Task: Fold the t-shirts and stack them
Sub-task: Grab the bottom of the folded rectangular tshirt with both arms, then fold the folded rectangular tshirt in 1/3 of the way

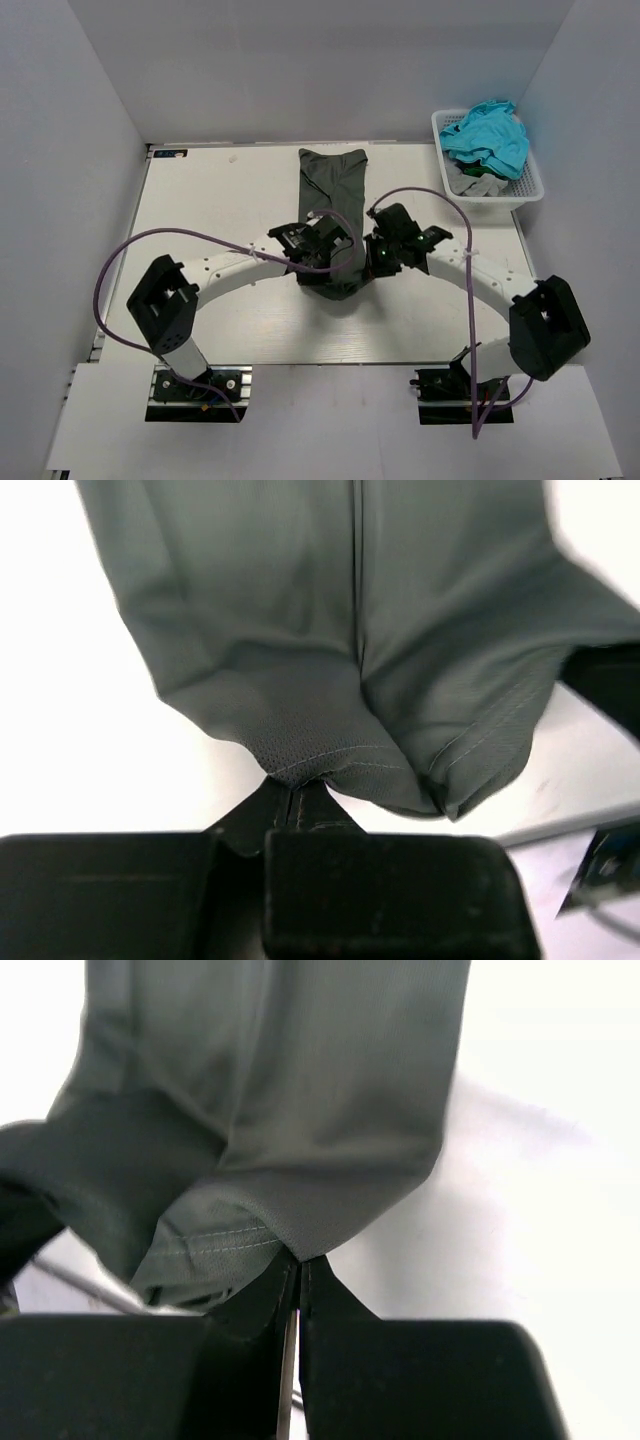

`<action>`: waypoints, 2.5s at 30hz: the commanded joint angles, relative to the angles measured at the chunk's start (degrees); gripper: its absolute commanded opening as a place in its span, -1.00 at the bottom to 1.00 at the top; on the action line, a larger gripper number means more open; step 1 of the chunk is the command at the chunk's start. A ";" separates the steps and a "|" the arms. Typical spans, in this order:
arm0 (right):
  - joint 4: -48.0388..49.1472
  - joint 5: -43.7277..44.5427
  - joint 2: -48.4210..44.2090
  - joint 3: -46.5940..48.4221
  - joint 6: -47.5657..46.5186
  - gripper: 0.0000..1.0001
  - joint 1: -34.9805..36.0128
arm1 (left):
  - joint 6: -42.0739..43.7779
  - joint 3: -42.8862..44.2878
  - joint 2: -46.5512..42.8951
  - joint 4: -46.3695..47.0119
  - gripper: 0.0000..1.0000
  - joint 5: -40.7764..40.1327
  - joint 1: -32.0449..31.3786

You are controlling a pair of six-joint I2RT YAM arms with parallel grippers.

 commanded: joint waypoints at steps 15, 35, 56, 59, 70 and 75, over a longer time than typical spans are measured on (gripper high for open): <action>-3.82 4.36 20.28 34.02 -7.51 -1.00 -7.61 | 6.82 25.16 13.96 -2.89 -1.00 -8.08 16.00; -0.40 0.93 41.38 53.09 -6.47 -1.00 -15.17 | 12.01 41.61 31.29 4.31 -0.81 -1.75 26.90; 14.34 -21.02 28.66 31.86 -12.53 0.81 -15.53 | 9.83 6.26 3.92 24.15 1.00 18.63 32.98; 14.46 -21.48 30.12 30.86 -12.27 0.81 -14.39 | 9.82 -2.29 -1.39 26.56 1.00 22.42 32.45; 12.71 -16.48 41.12 41.05 -13.85 0.81 -10.43 | 9.29 -12.34 -22.92 12.24 1.00 10.04 32.45; 17.17 -13.23 43.84 41.85 -13.59 0.81 -9.37 | 8.68 -12.87 -26.71 8.72 1.00 7.31 32.97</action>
